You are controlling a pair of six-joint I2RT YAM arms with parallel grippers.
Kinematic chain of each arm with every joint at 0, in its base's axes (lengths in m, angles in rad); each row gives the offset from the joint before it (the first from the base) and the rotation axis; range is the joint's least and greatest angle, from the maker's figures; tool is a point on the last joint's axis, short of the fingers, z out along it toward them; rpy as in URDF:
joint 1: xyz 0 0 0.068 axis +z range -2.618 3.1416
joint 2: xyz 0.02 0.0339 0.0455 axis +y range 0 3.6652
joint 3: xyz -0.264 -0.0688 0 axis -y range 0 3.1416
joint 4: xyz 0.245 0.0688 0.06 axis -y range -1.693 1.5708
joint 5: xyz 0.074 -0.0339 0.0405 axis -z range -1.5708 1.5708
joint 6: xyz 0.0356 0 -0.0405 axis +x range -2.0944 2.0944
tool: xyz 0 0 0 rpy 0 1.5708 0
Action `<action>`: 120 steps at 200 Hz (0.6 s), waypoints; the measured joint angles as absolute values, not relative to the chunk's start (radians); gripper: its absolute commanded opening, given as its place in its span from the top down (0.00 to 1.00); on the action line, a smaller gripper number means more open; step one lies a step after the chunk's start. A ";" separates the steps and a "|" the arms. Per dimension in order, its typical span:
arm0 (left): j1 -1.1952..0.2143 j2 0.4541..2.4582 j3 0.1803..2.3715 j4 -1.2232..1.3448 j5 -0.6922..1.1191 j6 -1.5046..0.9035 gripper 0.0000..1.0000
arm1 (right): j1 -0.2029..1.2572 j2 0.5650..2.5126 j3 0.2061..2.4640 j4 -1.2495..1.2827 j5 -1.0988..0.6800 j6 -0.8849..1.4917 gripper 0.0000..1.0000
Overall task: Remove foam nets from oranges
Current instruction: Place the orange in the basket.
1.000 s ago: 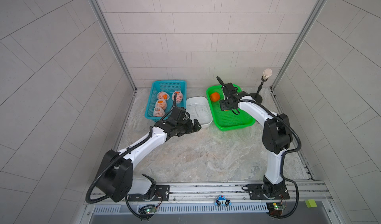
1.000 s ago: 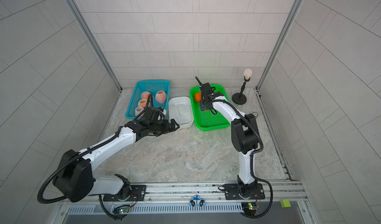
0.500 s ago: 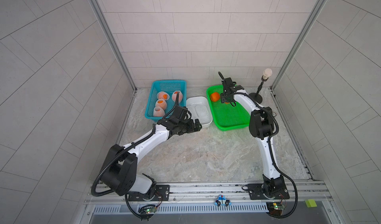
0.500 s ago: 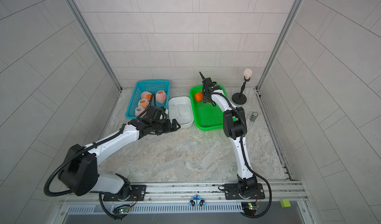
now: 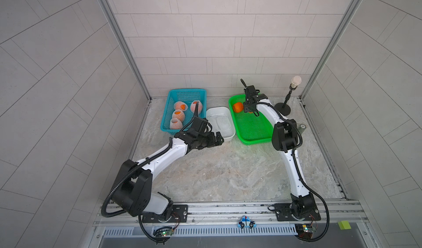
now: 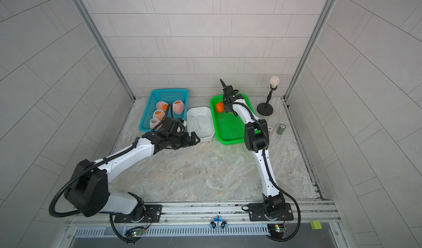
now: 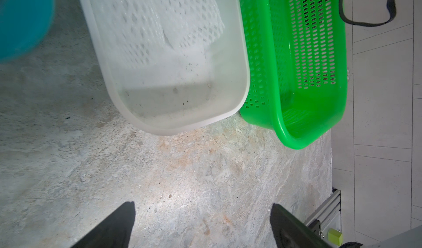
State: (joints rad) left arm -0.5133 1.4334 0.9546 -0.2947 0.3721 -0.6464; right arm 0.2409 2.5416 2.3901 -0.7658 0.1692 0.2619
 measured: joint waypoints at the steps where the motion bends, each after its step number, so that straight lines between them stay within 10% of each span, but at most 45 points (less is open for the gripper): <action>1: -0.513 1.433 0.954 -0.295 0.373 -0.646 0.00 | 0.241 2.542 2.390 -0.765 0.170 0.262 0.47; 120: -0.513 1.404 0.937 -0.282 0.377 -0.655 0.00 | 0.223 2.648 2.493 -0.700 0.183 0.245 0.41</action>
State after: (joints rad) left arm -0.5133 1.4044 0.9375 -0.2821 0.3775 -0.6552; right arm 0.2234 2.6480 2.4928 -0.6998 0.1825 0.2447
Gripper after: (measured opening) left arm 0.998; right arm 0.638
